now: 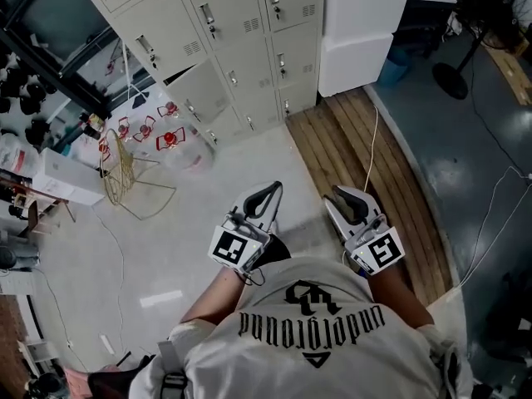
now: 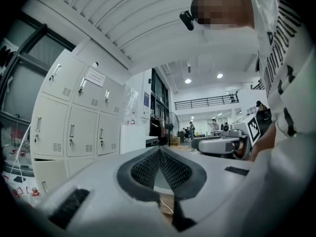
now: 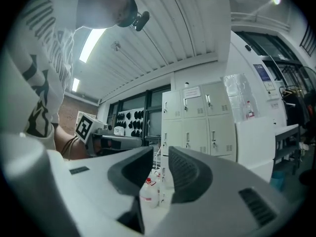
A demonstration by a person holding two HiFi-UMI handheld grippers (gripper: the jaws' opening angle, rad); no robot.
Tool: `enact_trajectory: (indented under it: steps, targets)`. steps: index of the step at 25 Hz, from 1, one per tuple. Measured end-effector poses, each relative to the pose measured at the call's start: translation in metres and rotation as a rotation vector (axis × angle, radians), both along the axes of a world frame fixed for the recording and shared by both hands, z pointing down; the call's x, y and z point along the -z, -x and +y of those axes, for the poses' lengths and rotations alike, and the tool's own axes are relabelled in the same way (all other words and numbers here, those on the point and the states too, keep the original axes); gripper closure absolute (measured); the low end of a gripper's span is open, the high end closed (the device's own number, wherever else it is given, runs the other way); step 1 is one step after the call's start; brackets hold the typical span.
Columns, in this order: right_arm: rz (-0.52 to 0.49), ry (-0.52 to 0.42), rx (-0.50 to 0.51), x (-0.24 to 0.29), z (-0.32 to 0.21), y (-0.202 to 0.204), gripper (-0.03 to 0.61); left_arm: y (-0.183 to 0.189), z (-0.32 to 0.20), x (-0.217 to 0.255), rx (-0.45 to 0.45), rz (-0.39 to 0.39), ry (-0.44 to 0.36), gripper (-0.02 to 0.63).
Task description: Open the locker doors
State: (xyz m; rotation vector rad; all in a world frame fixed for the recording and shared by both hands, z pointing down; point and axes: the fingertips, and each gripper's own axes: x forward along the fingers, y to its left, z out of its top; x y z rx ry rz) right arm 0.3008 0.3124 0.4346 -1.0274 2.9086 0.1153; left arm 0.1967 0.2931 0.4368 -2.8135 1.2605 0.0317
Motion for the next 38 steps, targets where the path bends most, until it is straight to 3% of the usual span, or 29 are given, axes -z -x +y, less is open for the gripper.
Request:
enact_trajectory:
  steps: [4, 7, 10, 14, 20, 23, 28, 38]
  targets:
    - [-0.001, 0.011, -0.023, 0.002, -0.044, 0.030, 0.427, 0.025, -0.042, 0.004, -0.037, 0.015, 0.008, 0.607]
    - [-0.005, 0.029, -0.038, 0.003, -0.074, 0.059, 0.413, 0.049, -0.072, 0.005, -0.056, 0.039, 0.057, 0.607]
    - [0.001, 0.040, -0.053, 0.005, -0.103, 0.088, 0.407, 0.080, -0.103, 0.004, -0.070, 0.023, 0.030, 0.606]
    - [-0.006, 0.046, -0.061, 0.008, -0.138, 0.130, 0.400, 0.119, -0.138, 0.008, -0.074, 0.041, 0.070, 0.606]
    - [0.003, 0.038, -0.054, 0.011, -0.177, 0.184, 0.396, 0.172, -0.177, 0.011, -0.073, 0.039, 0.057, 0.606]
    - [0.003, 0.054, -0.052, 0.007, -0.194, 0.202, 0.396, 0.190, -0.191, 0.011, -0.065, 0.045, 0.075, 0.607]
    - [-0.001, 0.079, -0.016, 0.012, -0.216, 0.232, 0.396, 0.220, -0.214, 0.008, -0.042, 0.020, 0.020, 0.607]
    - [-0.012, 0.067, 0.075, 0.009, -0.273, 0.259, 0.396, 0.242, -0.257, 0.012, 0.047, 0.029, 0.061, 0.607]
